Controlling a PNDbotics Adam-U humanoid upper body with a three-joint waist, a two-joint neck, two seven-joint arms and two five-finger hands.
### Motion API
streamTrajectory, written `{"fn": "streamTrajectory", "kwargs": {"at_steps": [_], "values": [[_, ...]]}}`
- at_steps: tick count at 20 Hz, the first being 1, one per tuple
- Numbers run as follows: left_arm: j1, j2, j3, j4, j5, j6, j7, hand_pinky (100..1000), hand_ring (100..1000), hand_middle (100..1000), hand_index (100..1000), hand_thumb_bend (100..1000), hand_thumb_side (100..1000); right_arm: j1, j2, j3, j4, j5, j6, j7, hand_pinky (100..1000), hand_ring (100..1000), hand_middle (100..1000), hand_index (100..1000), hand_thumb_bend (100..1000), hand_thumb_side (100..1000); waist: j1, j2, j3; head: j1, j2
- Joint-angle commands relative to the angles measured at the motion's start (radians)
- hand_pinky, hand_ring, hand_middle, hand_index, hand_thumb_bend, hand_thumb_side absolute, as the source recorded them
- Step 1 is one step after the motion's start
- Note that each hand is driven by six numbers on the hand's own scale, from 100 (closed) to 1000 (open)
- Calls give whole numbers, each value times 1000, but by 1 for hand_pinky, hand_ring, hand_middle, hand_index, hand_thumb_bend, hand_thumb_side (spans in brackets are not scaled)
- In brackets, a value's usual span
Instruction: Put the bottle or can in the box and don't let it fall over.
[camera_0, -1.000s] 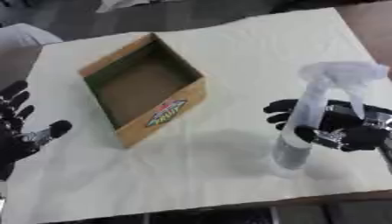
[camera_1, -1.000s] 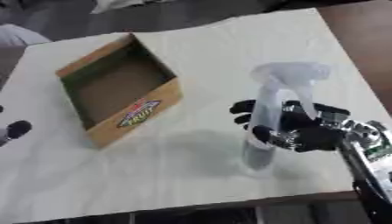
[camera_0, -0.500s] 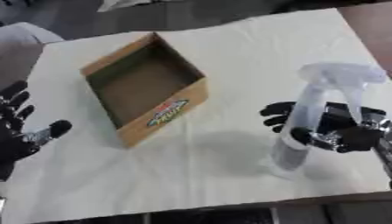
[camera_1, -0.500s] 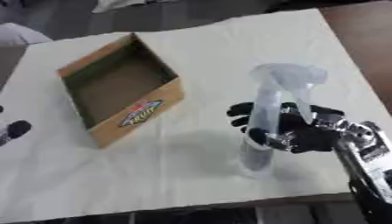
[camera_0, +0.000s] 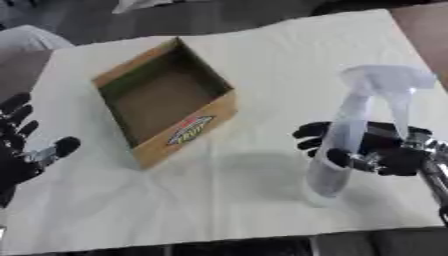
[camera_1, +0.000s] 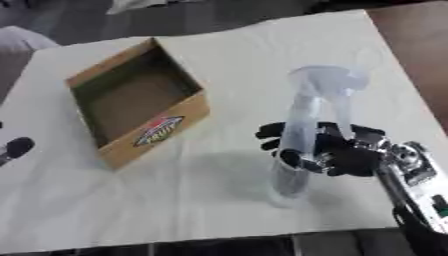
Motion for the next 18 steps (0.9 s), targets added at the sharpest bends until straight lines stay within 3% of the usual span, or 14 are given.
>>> {"fn": "streamTrajectory", "kwargs": {"at_steps": [1,7,14,18], "values": [[-5,16,3,-20,7,-1,-5,1000,1000,953,834,914,100,-6,-9,4,-3,-8,13,10,1000,1000,1000,1000,100,408,-5,-9,3,-1,5],[-4,16,4,-20,7,-1,-6,1000,1000,952,832,914,100,-2,-11,10,0,-5,8,17,985,1000,1000,980,100,364,-6,-9,4,-1,5],[-4,15,5,-20,7,-1,-6,1000,1000,949,827,907,100,5,-16,17,-11,-10,-16,16,900,1000,1000,888,100,198,-6,-9,2,0,5],[-4,15,5,-20,8,-1,-6,1000,1000,949,826,904,100,6,-19,25,-16,-7,-22,15,990,1000,1000,875,100,163,-6,-9,2,0,5]]}}
